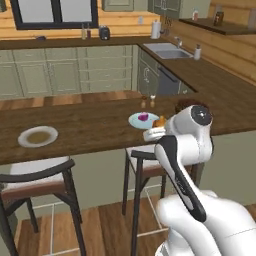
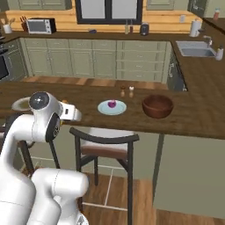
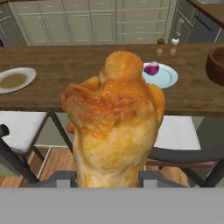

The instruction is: Pick the chicken drumstick and onion from their plates and place them in the bowl. Then put the bowl in the fridge.

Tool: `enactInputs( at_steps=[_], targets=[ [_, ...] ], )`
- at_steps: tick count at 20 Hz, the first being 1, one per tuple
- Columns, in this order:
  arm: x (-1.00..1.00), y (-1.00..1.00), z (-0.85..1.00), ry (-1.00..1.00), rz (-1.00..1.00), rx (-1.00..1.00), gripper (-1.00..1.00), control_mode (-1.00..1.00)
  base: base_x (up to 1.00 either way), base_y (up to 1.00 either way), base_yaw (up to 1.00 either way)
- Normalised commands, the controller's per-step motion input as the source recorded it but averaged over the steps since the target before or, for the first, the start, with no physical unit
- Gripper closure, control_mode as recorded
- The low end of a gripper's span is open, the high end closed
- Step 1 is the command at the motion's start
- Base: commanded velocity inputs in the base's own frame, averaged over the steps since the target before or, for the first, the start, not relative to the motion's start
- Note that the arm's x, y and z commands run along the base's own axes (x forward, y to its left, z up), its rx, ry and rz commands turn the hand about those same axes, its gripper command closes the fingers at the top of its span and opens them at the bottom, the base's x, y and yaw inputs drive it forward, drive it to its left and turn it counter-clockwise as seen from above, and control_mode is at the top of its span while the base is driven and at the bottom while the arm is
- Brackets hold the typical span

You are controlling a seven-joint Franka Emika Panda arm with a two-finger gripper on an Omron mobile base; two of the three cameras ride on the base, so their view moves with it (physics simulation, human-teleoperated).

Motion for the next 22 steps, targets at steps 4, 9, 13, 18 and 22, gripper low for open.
enactInputs(
  at_steps=[4,9,13,18,22],
  targets=[
    [0.0,0.0,0.0,0.0,0.0,0.0,1.0,1.0,0.11,-1.0,-0.15],
    [0.0,0.0,0.0,0.0,0.0,0.0,1.0,1.0,0.78,-1.0,-0.03],
    [0.0,0.0,0.0,0.0,0.0,0.0,1.0,1.0,1.0,-0.99,0.23],
    [0.8,-0.25,-0.11,0.01,0.06,0.02,1.0,-1.0,0.2,-0.16,0.06],
    [1.0,-0.26,-0.16,0.12,0.01,0.02,1.0,-1.0,0.0,0.0,0.0]
  ],
)
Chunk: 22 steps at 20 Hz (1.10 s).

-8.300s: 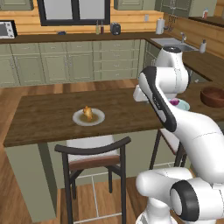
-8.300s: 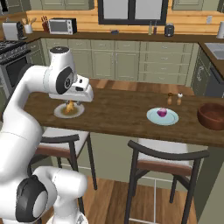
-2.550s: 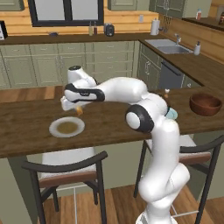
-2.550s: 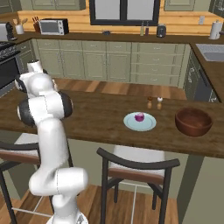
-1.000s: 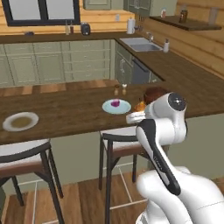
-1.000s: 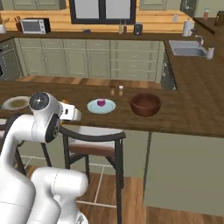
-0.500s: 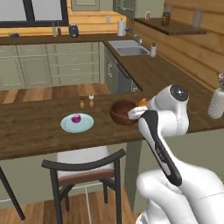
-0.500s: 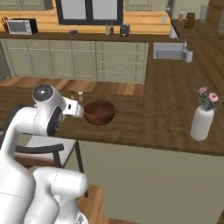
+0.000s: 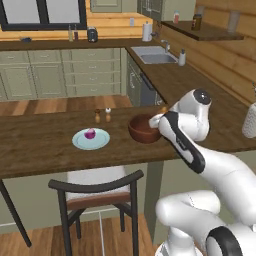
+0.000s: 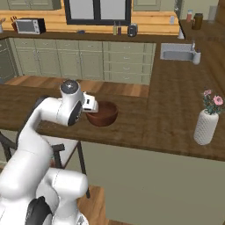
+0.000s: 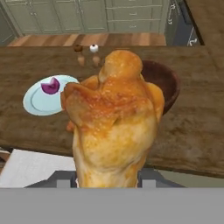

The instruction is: Pick the chicken drumstick and onion from their plates and place them in the bowl. Then put the bowl in the fridge.

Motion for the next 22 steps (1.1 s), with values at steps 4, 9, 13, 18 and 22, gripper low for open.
enactInputs(
  at_steps=[4,9,13,18,22],
  targets=[
    [1.0,-0.02,-0.24,0.17,-0.05,0.0,1.0,-1.0,0.0,0.0,0.0],
    [1.0,0.0,-0.25,0.15,-0.08,0.0,1.0,-1.0,0.0,0.0,0.0],
    [0.93,0.0,-0.54,0.17,-0.1,-0.1,1.0,-1.0,0.0,0.0,0.0],
    [0.96,0.0,-0.57,0.05,-0.05,-0.05,1.0,-1.0,0.0,0.0,0.0],
    [0.93,0.0,-0.38,0.0,-0.02,0.0,-1.0,-1.0,0.0,0.0,0.0]
  ],
)
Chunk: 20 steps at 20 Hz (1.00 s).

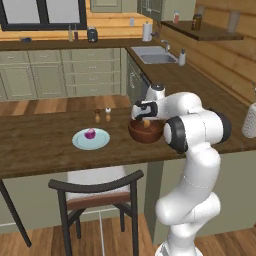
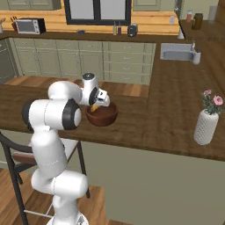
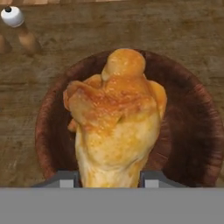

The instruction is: Pick the chicken drumstick and onion from their plates and place them in the bowl. Then put the bowl in the fridge.

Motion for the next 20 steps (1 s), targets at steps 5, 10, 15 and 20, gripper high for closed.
enactInputs(
  at_steps=[5,10,15,20],
  targets=[
    [0.25,0.0,-0.1,-0.02,0.0,0.0,-1.0,-1.0,0.0,0.0,0.0],
    [-0.1,0.02,0.21,0.02,-0.02,0.0,-1.0,-1.0,0.0,0.0,0.0],
    [-0.92,0.6,0.82,0.0,0.06,0.0,-1.0,-1.0,0.0,0.0,0.0],
    [-0.96,1.0,0.51,0.07,0.21,-0.01,-1.0,-1.0,0.0,0.0,0.0]
  ],
)
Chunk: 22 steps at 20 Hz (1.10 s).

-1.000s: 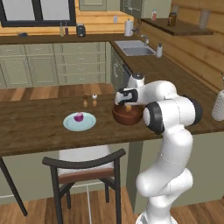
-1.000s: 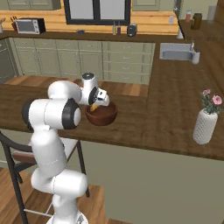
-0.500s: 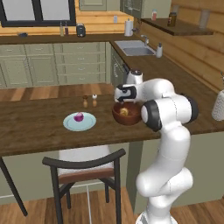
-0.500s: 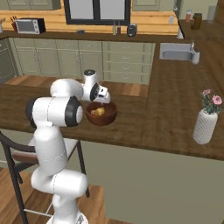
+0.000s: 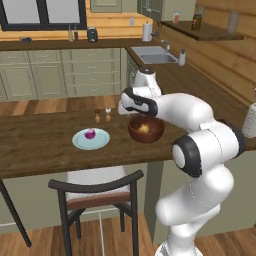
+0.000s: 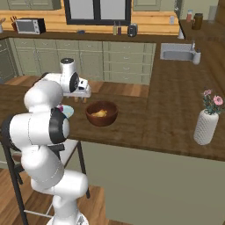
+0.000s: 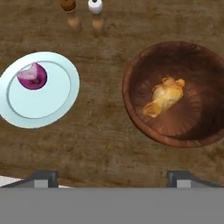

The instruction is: Pick the chicken drumstick and onion from their plates and place them in the bowl. Then put the bowl in the fridge.

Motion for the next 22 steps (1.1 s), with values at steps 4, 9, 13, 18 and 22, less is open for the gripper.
enactInputs(
  at_steps=[4,9,13,18,22],
  targets=[
    [-0.17,1.0,-0.24,0.13,0.05,0.0,-1.0,-1.0,0.0,0.0,0.0],
    [0.37,1.0,-0.49,0.15,0.0,0.0,-1.0,-1.0,0.0,0.0,0.0],
    [0.57,0.96,-0.33,0.03,-0.07,-0.01,-1.0,-1.0,0.0,0.0,0.0],
    [0.69,0.59,-0.2,0.0,-0.2,-0.04,-1.0,-1.0,0.0,0.0,0.0],
    [0.69,0.1,-0.59,0.07,-0.17,0.0,-1.0,-1.0,0.0,0.0,0.0]
  ],
)
